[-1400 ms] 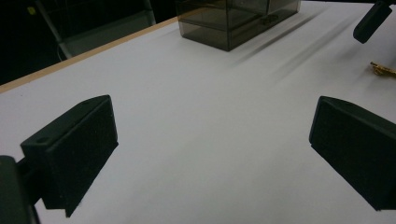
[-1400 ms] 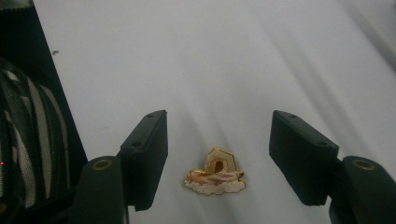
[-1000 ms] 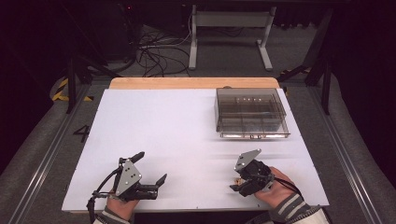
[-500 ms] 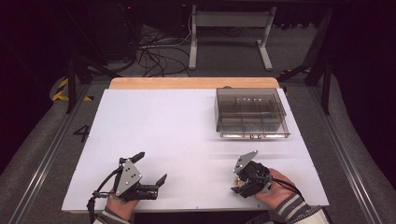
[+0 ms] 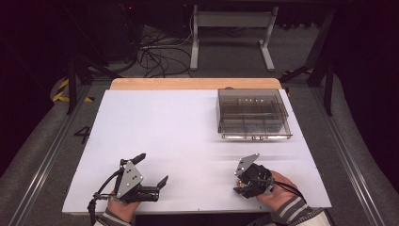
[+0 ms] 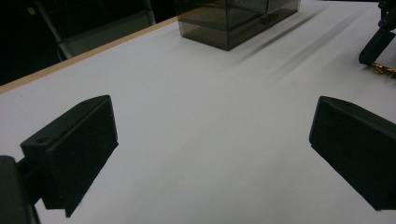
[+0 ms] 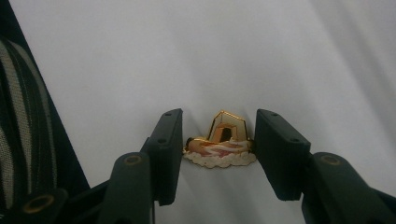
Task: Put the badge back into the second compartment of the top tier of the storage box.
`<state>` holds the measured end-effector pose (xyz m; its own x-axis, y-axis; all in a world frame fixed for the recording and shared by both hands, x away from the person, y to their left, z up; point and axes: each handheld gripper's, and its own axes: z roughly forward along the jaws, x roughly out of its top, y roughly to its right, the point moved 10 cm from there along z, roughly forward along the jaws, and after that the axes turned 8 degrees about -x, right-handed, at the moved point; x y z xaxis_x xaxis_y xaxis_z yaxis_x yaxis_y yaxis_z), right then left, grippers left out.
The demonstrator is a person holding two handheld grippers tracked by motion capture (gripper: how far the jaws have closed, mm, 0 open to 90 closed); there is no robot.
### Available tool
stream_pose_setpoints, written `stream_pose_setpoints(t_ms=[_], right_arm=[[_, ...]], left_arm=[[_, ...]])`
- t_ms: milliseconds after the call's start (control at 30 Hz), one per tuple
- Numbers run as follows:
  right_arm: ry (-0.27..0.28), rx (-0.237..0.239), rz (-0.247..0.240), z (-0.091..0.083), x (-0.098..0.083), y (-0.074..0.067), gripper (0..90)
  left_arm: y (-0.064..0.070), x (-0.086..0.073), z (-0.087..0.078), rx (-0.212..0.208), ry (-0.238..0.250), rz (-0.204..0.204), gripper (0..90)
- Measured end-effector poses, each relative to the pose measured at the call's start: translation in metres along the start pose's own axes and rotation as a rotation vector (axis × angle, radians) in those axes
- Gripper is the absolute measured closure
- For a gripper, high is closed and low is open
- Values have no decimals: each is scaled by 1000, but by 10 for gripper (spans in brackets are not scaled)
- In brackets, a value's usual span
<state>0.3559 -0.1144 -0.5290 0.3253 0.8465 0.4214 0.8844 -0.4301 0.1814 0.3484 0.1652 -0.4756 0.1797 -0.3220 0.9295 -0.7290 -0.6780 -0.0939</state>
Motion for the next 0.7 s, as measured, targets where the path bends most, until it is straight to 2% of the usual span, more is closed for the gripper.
stream_pose_setpoints(t_ms=[300, 700], right_arm=[[7, -18, -9, -1, 1, 0, 533], [58, -32, -7, -12, 10, 4, 533]], left_arm=[[0, 0, 0, 1, 0, 1, 16], [-1, 0, 0, 2, -3, 8, 16]])
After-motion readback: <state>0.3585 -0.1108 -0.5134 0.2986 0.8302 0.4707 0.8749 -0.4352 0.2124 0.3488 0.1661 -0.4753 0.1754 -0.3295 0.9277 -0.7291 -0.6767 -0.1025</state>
